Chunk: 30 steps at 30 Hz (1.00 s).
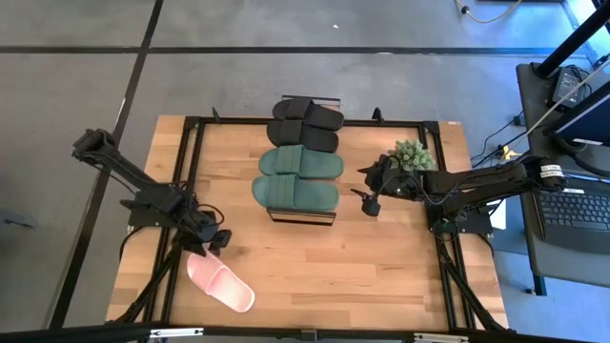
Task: Pick and place slides into the shelf
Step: Put the pink slipper under the shelf
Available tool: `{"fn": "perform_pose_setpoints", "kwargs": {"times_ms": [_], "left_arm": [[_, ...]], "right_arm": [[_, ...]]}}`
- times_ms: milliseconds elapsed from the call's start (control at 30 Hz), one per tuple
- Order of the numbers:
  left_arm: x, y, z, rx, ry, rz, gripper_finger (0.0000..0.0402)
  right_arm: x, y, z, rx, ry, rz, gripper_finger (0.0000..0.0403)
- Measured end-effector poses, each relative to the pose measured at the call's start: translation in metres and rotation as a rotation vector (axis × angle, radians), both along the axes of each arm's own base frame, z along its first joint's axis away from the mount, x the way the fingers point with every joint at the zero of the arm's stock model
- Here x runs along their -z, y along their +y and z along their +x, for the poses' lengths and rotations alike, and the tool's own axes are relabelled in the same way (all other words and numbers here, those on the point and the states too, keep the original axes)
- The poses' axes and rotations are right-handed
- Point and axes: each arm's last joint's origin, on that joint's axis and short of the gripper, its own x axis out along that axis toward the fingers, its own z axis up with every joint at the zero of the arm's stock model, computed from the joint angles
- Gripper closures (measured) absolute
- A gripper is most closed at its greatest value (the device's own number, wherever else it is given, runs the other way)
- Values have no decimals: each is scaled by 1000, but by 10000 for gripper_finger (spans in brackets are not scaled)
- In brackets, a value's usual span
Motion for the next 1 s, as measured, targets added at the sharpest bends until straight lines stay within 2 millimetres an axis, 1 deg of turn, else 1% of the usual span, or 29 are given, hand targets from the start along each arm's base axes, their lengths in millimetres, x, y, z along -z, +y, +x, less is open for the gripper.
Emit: {"fn": "perform_pose_setpoints", "kwargs": {"times_ms": [200,267,400,567,667,900,1000], "left_arm": [[7,-7,1,-32,150,-70,186],[8,-9,3,-34,143,-79,186],[5,-13,11,-41,59,-112,186],[6,-14,13,-54,40,-101,186],[5,-14,13,-63,48,-106,186],[9,-13,6,-85,151,-98,186],[8,-17,10,-84,112,-123,186]], "right_arm": [[2,0,1,-2,11,-3,85],[3,0,1,-4,24,-5,85],[5,0,1,-15,44,-19,85],[6,0,1,-19,59,-24,85],[8,0,1,-30,78,-37,85],[12,0,0,-32,92,-39,85],[12,0,0,-32,92,-39,85]]}}
